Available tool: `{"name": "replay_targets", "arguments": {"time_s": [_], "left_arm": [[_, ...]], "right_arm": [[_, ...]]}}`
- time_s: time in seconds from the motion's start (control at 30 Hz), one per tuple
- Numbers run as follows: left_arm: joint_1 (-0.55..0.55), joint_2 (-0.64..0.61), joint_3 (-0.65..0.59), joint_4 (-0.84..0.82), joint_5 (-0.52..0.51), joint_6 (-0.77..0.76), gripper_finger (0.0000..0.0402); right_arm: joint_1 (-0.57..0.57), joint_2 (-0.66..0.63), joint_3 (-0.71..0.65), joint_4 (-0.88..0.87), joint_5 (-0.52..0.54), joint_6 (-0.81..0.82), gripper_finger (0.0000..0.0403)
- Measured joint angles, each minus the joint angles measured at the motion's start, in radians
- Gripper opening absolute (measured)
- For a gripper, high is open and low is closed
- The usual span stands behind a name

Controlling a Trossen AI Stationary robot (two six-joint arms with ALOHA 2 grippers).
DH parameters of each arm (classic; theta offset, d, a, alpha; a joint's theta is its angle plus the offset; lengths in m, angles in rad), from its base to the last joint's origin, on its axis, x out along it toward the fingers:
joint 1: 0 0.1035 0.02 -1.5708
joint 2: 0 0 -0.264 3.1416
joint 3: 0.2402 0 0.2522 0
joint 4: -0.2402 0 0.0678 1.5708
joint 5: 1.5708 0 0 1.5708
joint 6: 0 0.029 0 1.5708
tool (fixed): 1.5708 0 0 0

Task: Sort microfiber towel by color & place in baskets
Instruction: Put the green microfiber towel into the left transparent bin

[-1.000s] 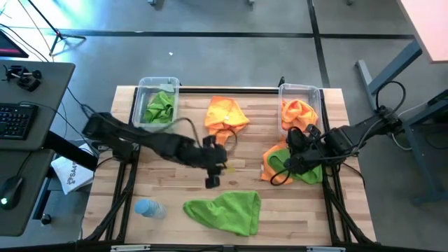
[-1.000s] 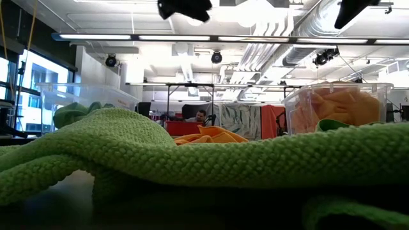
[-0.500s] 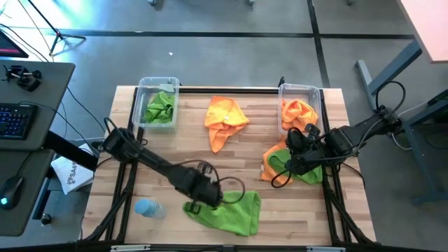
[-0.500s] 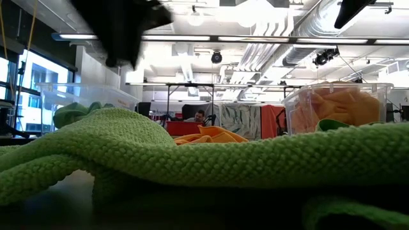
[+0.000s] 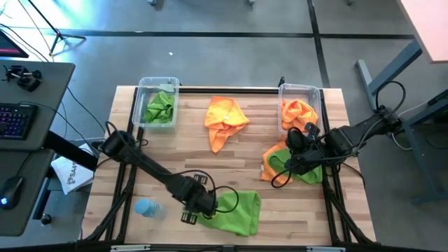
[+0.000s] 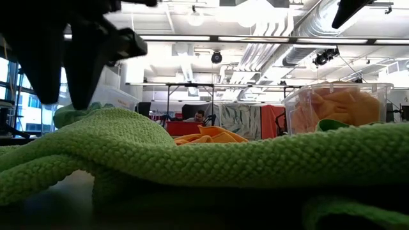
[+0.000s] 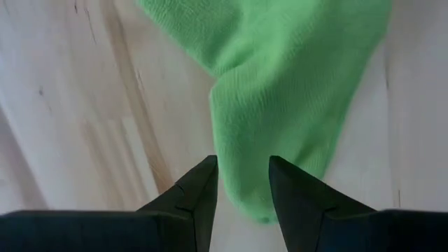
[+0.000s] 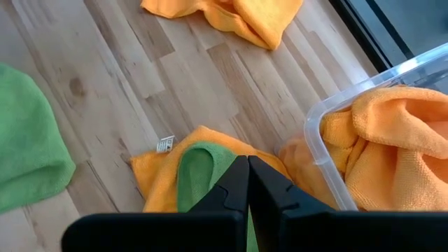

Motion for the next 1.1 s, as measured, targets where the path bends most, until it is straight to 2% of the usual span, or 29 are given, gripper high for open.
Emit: {"name": "replay_targets", "arguments": {"time_s": [0.3, 0.53, 0.63, 0.73, 0.9, 1.1], "left_arm": [[0.038, 0.004, -0.095, 0.132, 0.010, -0.123, 0.0117], [0.033, 0.014, -0.131, 0.240, 0.074, -0.107, 0.0110], [0.029, 0.014, -0.131, 0.238, 0.084, -0.108, 0.0079], [0.030, 0.002, -0.131, 0.228, 0.128, -0.115, 0.0021], [0.033, -0.082, -0.131, 0.208, 0.117, -0.152, 0.0005], [0.037, -0.307, -0.131, 0.202, -0.039, -0.209, 0.0001]], "right_arm": [[0.000, 0.000, 0.000, 0.003, 0.032, 0.000, 0.0000], [0.000, 0.000, 0.000, 0.004, 0.032, 0.000, 0.0000], [0.000, 0.000, 0.000, 0.004, 0.036, 0.000, 0.0000], [0.000, 0.000, 0.000, 0.004, 0.044, 0.000, 0.0000], [0.000, 0.000, 0.000, 0.009, 0.044, 0.000, 0.0000], [0.000, 0.000, 0.000, 0.030, 0.045, -0.002, 0.0000]]}}
